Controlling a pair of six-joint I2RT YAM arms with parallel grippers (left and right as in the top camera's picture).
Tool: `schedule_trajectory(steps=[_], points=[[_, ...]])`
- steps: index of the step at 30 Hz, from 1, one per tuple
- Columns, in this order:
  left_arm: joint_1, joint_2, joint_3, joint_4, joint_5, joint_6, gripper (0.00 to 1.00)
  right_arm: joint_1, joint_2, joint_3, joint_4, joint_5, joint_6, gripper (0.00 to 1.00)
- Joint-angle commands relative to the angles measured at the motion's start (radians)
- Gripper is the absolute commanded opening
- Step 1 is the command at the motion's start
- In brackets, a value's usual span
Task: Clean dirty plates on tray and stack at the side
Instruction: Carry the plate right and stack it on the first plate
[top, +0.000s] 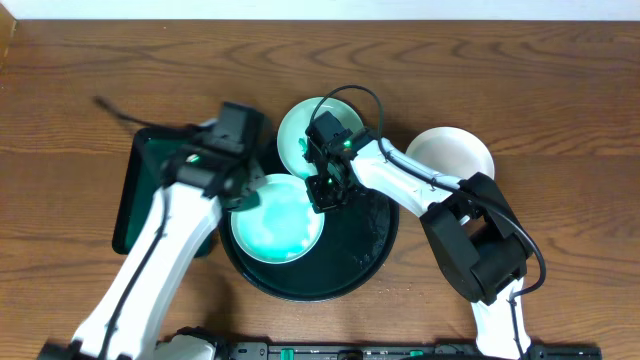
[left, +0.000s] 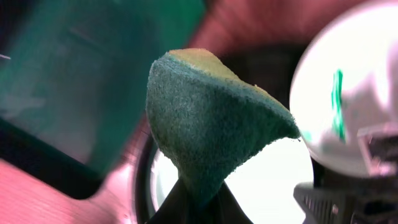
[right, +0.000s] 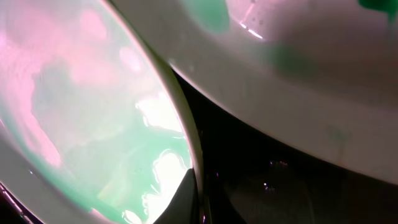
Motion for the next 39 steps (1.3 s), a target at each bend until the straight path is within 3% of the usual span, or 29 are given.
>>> schedule_trajectory(steps=[1,5,9,14,18,24,27,30,34,39], points=[[0.083,-0.066,0.020,-0.013,-0.101,0.053,0.07,0.028,-0.037,-0.004,-0.009,-0.022,-0.076,0.01],[0.175,-0.051,0.020,-0.032,-0.086,0.086,0.07,0.069,-0.129,-0.003,-0.055,0.163,-0.093,0.01],[0.240,-0.034,0.020,-0.033,-0.019,0.095,0.07,0.126,-0.296,-0.003,-0.119,0.557,-0.120,0.01],[0.358,-0.003,0.020,0.002,0.230,0.159,0.07,0.224,-0.460,-0.003,-0.124,1.029,-0.124,0.01],[0.419,0.100,0.020,-0.002,0.391,0.235,0.08,0.344,-0.493,-0.004,-0.098,1.347,-0.124,0.01],[0.420,0.145,0.020,0.003,0.394,0.254,0.07,0.484,-0.493,-0.004,0.012,1.690,-0.208,0.01],[0.420,0.145,0.020,0.003,0.394,0.254,0.07,0.509,-0.493,-0.004,0.048,1.686,-0.262,0.01],[0.420,0.145,0.020,0.003,0.394,0.254,0.07,0.504,-0.493,-0.004,0.022,1.554,-0.262,0.01],[0.420,0.145,0.020,0.003,0.394,0.253,0.07,0.384,-0.493,-0.004,-0.099,0.832,-0.159,0.01],[0.420,0.145,0.020,-0.003,0.394,0.253,0.07,0.089,-0.528,-0.003,-0.098,0.351,-0.122,0.01]])
